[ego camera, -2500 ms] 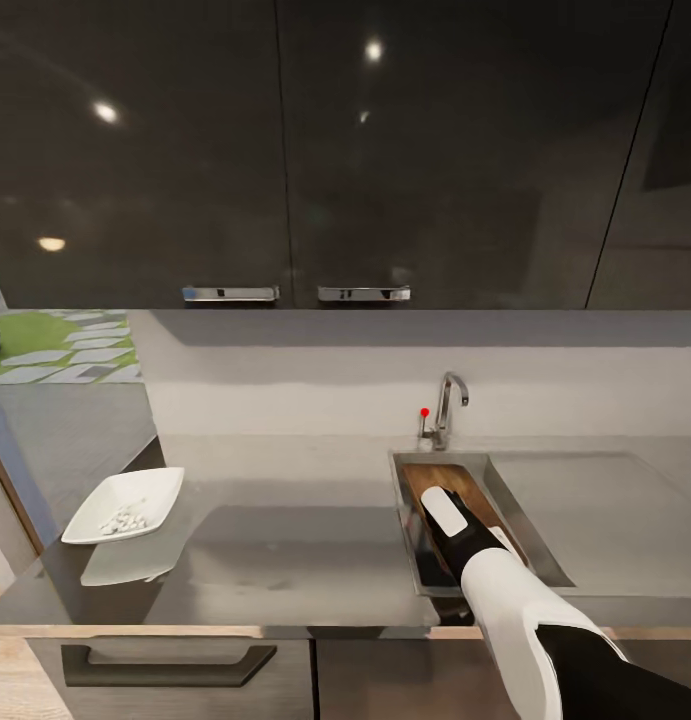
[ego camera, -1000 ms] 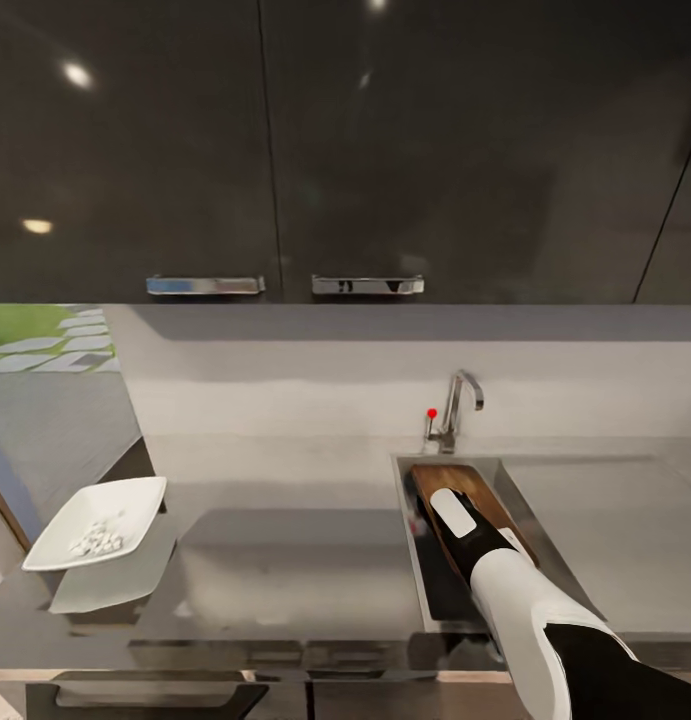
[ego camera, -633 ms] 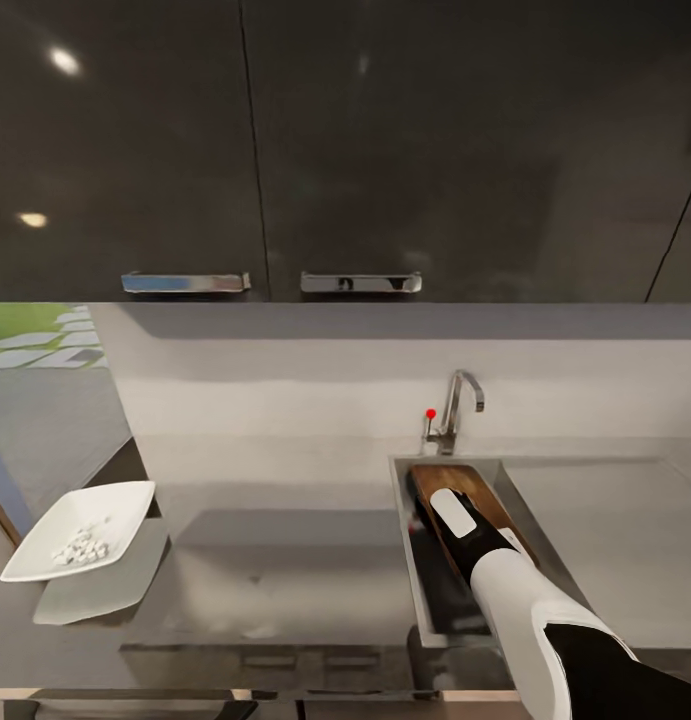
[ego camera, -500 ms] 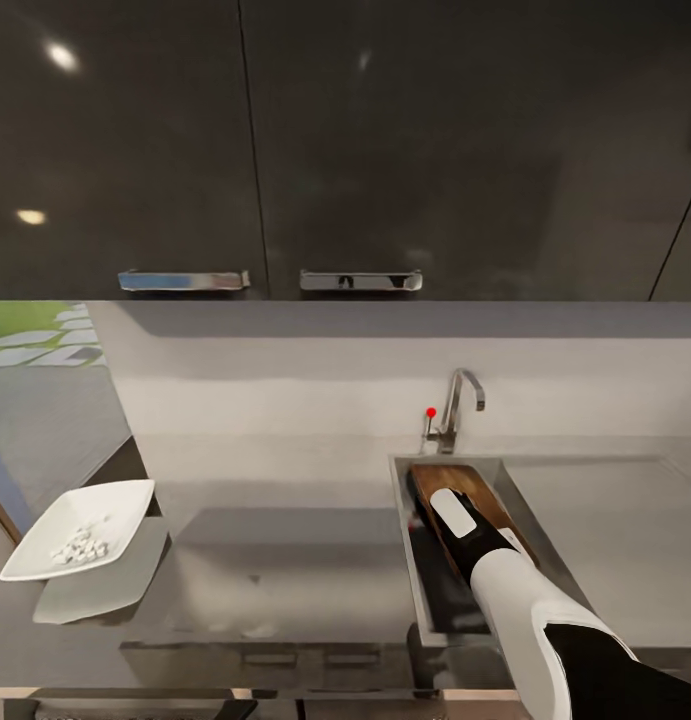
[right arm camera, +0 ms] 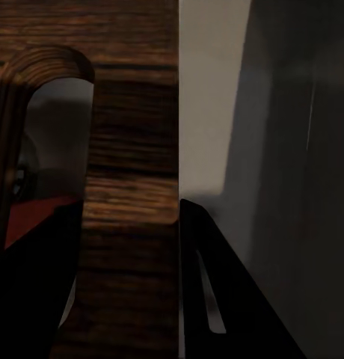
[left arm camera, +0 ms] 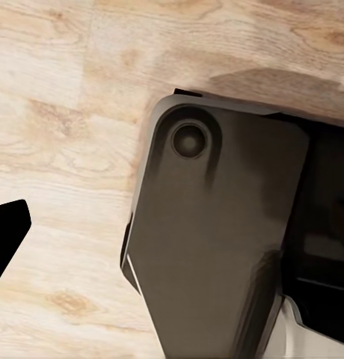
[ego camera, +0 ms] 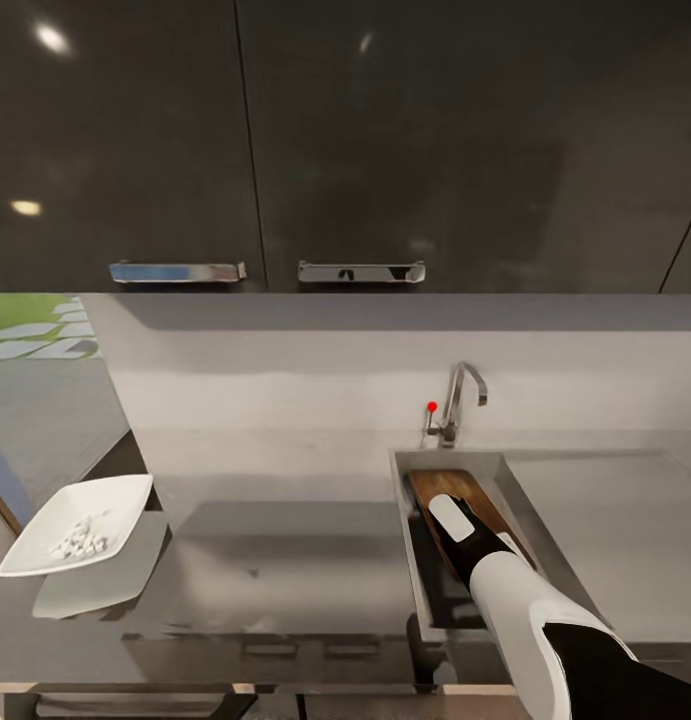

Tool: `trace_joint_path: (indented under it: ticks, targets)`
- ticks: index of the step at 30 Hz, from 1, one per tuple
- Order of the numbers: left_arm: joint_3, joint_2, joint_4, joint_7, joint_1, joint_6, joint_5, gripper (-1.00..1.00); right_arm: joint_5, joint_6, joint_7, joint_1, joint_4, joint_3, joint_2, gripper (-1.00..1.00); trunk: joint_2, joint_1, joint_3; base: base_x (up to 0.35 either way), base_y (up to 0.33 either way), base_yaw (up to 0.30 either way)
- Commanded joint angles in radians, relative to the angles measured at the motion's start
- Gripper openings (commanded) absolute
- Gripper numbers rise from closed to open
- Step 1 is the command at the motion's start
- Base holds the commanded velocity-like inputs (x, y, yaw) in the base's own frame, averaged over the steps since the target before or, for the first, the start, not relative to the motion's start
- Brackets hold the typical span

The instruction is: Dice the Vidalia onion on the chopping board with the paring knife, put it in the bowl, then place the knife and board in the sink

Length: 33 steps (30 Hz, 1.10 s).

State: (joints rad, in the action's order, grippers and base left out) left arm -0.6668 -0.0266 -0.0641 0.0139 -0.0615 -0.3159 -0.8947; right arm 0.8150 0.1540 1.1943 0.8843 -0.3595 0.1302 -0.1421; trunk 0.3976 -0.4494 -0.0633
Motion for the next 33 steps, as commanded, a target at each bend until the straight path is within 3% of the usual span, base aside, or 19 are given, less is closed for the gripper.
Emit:
trace_joint_path:
  ticks: [1,33]
  targets:
    - [-0.007,-0.001,-0.003,0.001,-0.001,-0.005,-0.001,1.0,0.005,0.01,0.001,0.001,-0.001,0.0,0.0,-1.0,0.002,-0.001,-0.004,0.0,0.0,0.0]
    - [-0.007,-0.002,-0.003,0.001,-0.001,-0.005,-0.001,1.0,0.004,0.01,-0.005,0.001,-0.001,0.0,0.001,-1.0,0.002,-0.001,-0.056,0.0,0.0,0.0]
